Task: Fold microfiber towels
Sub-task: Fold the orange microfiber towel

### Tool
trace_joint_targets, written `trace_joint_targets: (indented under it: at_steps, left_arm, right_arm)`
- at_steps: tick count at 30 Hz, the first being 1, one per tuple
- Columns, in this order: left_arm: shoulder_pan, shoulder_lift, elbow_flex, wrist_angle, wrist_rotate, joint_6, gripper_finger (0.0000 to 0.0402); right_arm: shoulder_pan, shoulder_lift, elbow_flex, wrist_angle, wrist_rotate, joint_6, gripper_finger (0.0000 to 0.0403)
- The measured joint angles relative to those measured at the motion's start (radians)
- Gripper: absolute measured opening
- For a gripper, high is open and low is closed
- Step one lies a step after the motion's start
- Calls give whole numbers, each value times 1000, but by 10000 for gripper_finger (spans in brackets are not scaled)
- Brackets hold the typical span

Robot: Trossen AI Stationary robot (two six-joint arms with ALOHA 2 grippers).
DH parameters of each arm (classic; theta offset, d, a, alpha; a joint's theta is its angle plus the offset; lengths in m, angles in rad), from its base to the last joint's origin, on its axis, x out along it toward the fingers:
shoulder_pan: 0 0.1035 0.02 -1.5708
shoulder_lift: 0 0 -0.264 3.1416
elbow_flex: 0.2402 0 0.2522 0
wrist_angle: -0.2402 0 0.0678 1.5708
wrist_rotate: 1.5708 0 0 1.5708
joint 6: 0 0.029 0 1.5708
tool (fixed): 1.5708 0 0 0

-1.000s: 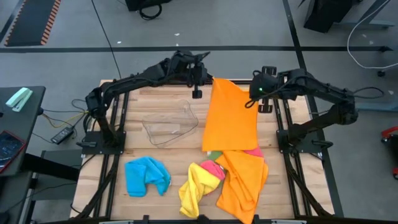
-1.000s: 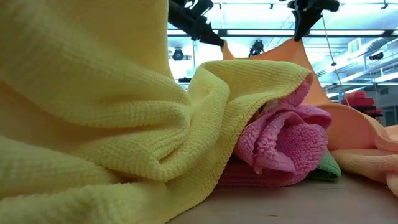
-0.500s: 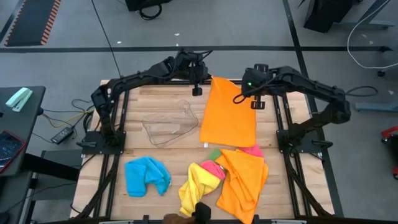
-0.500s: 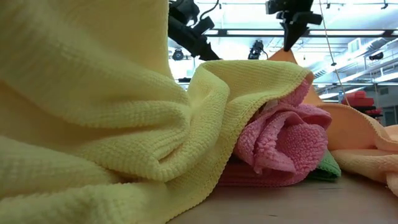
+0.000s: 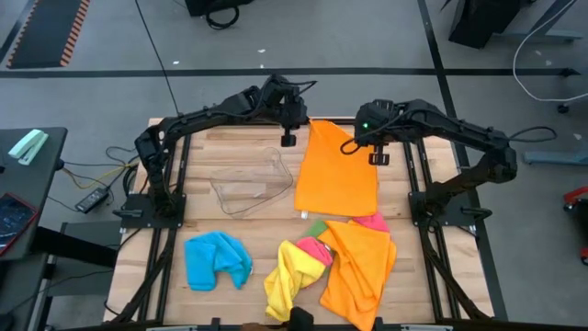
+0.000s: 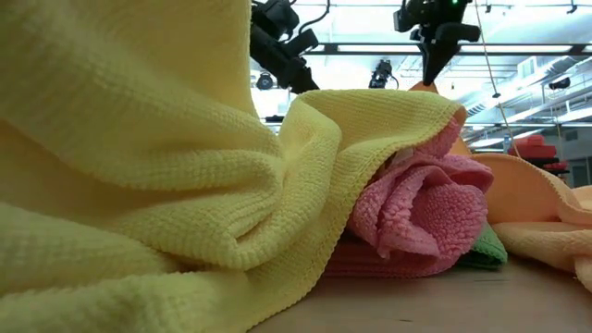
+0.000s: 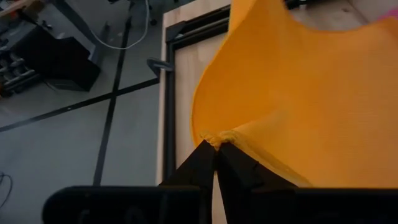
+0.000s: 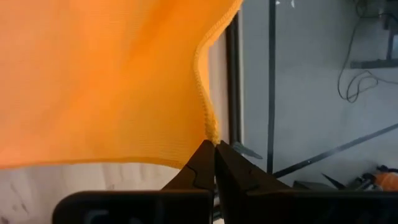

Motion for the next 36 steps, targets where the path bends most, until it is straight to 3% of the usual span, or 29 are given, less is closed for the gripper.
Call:
trace_joint_targets:
  at_steps: [6,14,24,30,36]
  left_arm:
    - [-26,0,0,-51,0,0,12]
    - [-46,0,0,-136,0,-54,29]
    - [-104,0,0,-187,1,-74,16]
    - [-136,0,0,-189,0,46,30]
    - [-162,0,0,-196,-40,200,19]
  right_arm:
    - [31,-82,-143,42,30,46,11]
    - [88,-191,-299,133,31,95,11]
    - [186,-195,-333,118,72,173,11]
    - [226,-217,-326,114,131,160,11]
    - [264,-263,-325,101,130,145,11]
